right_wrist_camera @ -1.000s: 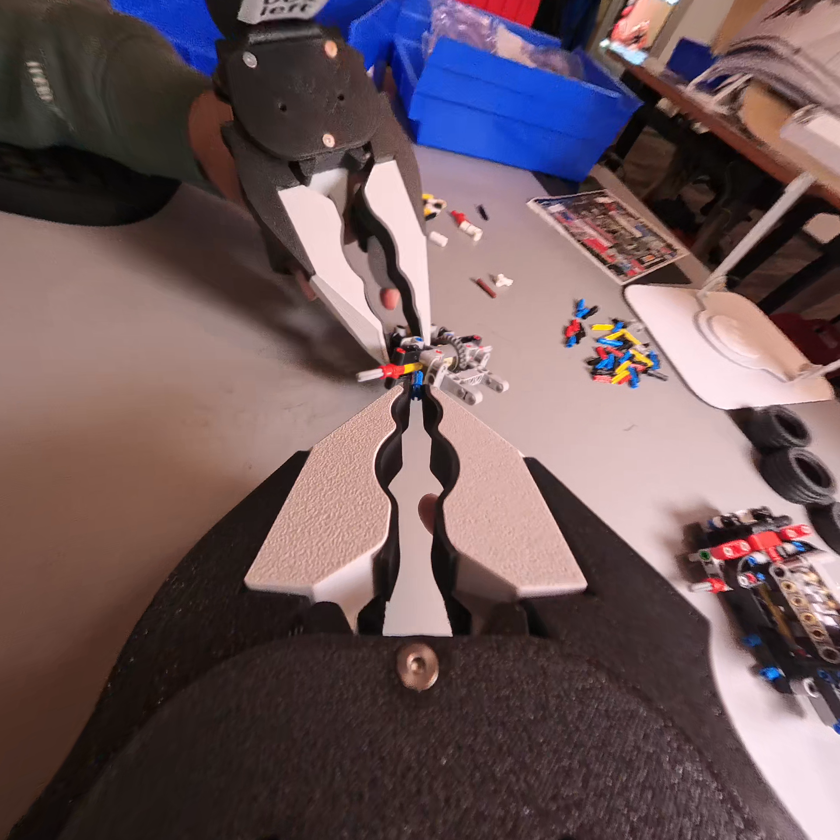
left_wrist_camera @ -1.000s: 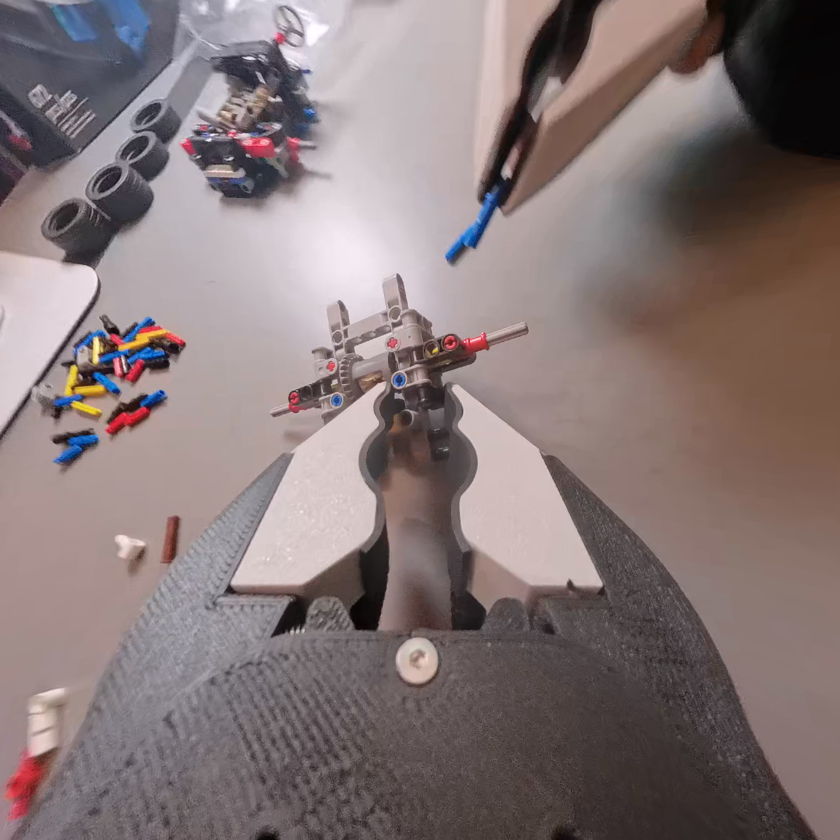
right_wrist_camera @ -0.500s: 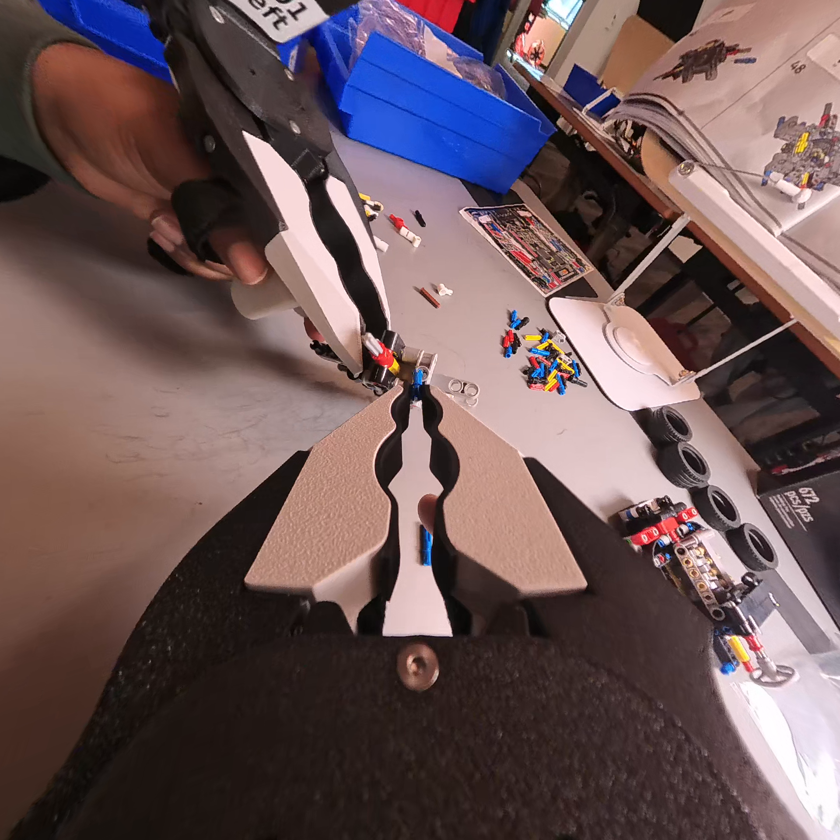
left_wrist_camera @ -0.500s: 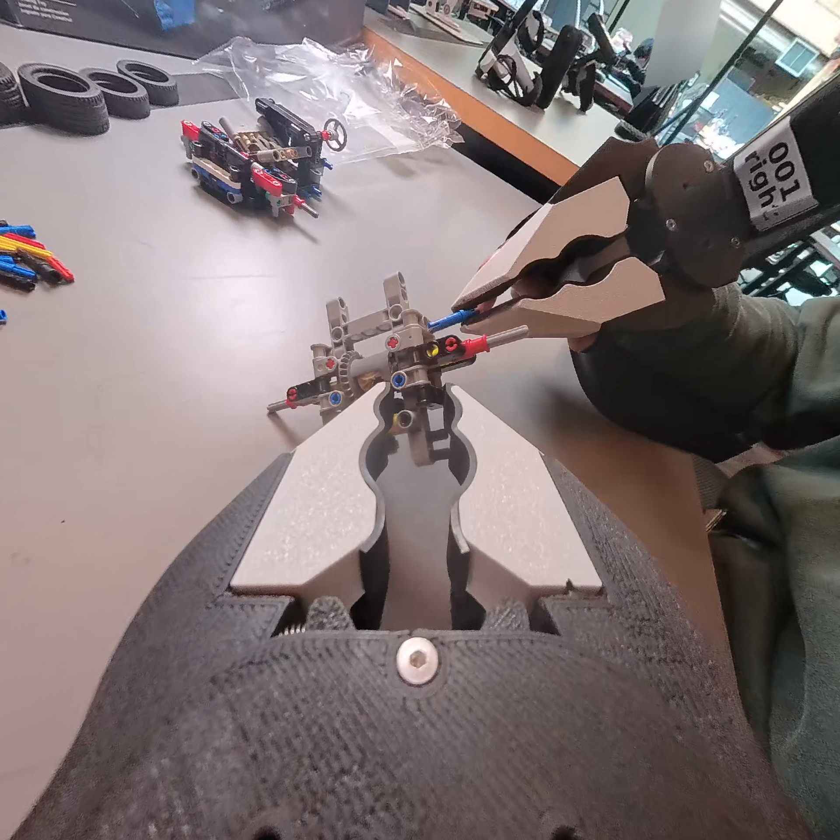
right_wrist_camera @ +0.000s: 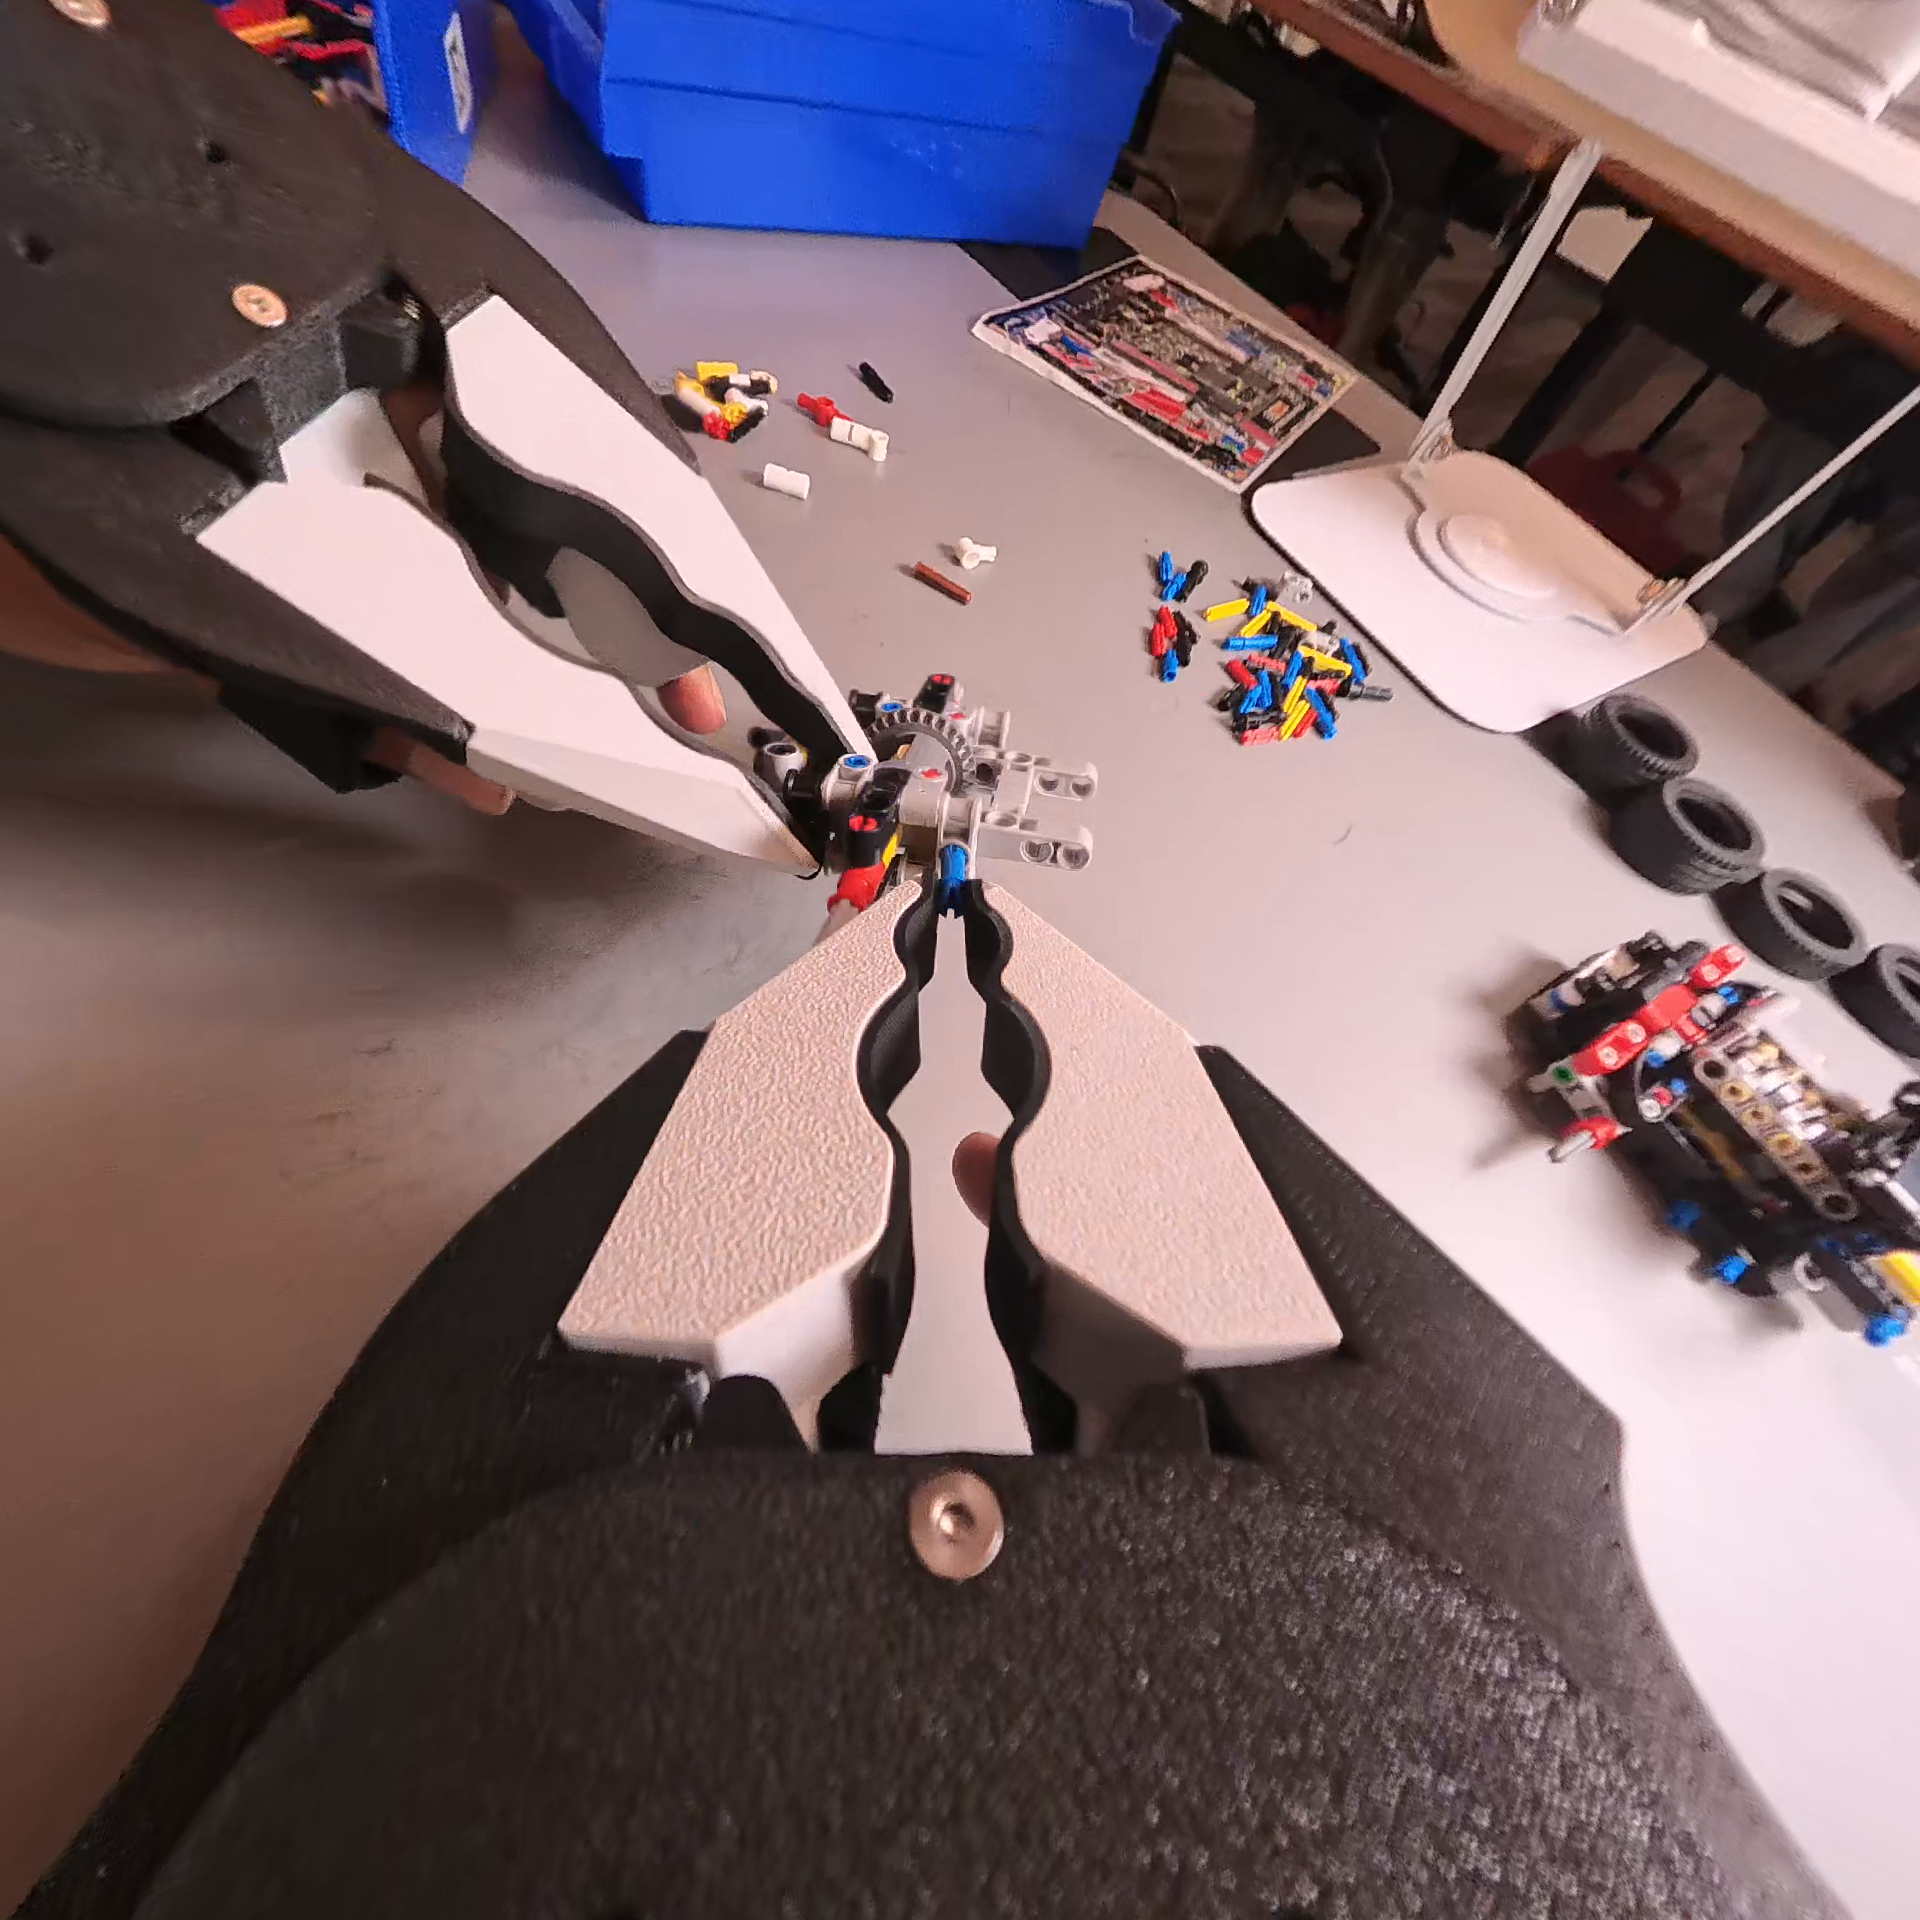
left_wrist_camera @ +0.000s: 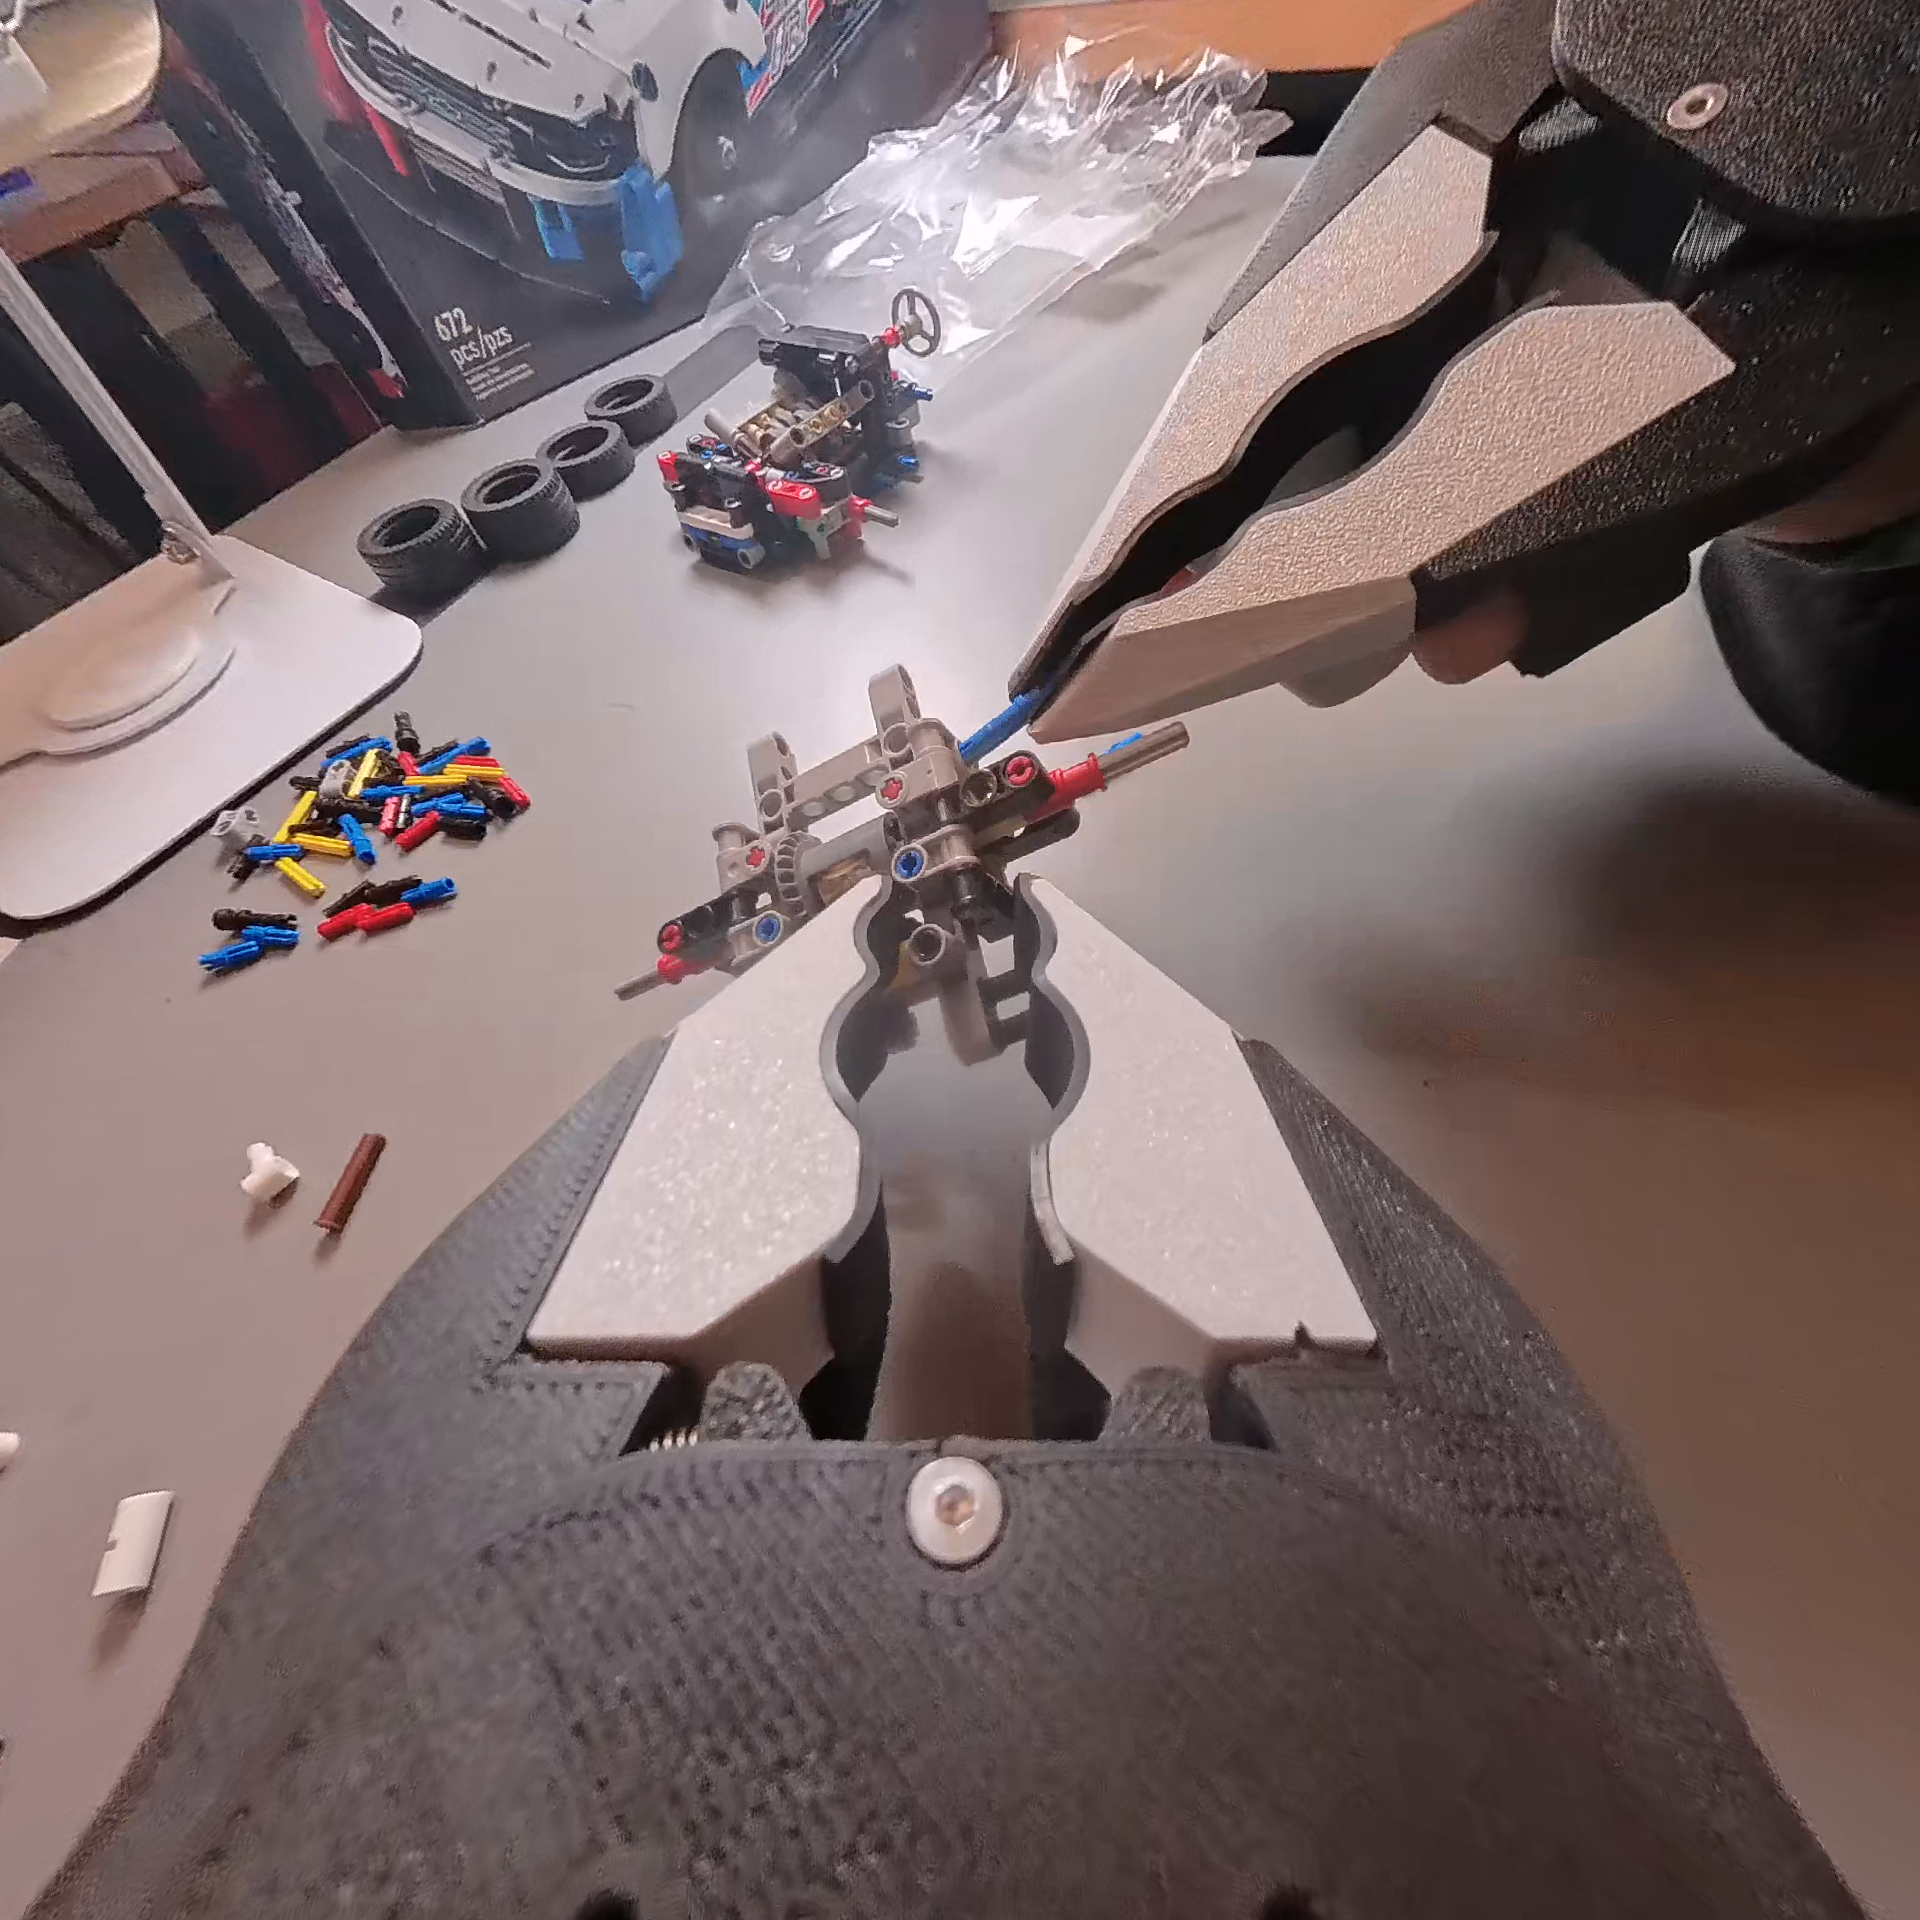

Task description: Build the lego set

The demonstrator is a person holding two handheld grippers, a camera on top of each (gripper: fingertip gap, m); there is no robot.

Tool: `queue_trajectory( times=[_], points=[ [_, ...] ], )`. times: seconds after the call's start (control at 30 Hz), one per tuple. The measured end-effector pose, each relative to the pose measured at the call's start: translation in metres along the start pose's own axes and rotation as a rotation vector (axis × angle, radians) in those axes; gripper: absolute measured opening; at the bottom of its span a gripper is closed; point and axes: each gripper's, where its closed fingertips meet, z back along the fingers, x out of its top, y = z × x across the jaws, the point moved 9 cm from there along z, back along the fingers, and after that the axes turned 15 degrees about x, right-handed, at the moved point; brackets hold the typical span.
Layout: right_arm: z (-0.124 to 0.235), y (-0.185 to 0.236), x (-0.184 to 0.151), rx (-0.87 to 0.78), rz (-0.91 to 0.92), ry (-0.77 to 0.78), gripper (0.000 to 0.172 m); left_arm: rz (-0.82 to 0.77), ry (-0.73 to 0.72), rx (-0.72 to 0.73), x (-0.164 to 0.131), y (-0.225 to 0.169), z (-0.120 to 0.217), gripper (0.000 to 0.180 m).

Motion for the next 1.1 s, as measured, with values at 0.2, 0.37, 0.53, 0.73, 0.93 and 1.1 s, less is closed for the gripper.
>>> queue_trajectory(
  times=[0.2,0.37,0.53,0.73,0.93,1.1],
  points=[
    [-0.011,-0.002,-0.01,0.059,0.002,-0.028,0.003,0.065,0.065,-0.093,-0.007,-0.005,-0.004,0.02],
    [-0.007,-0.006,-0.009,0.095,-0.005,-0.049,0.003,0.161,0.075,-0.148,-0.006,0.003,-0.005,0.019],
    [0.009,-0.01,0.002,0.173,0.016,-0.246,0.003,0.392,0.069,-0.315,-0.005,0.015,-0.002,0.018],
    [0.033,-0.014,0.012,0.272,0.024,-0.46,0.003,0.805,0.082,-0.717,0.004,0.023,0.007,0.018],
    [0.042,-0.029,0.006,0.272,-0.007,-0.439,0.003,0.946,0.204,-0.971,-0.008,0.009,0.007,0.018],
    [0.024,-0.014,-0.013,0.415,0.077,-0.177,0.003,0.903,0.279,-1.008,-0.013,0.005,0.005,0.018]
  ],
)
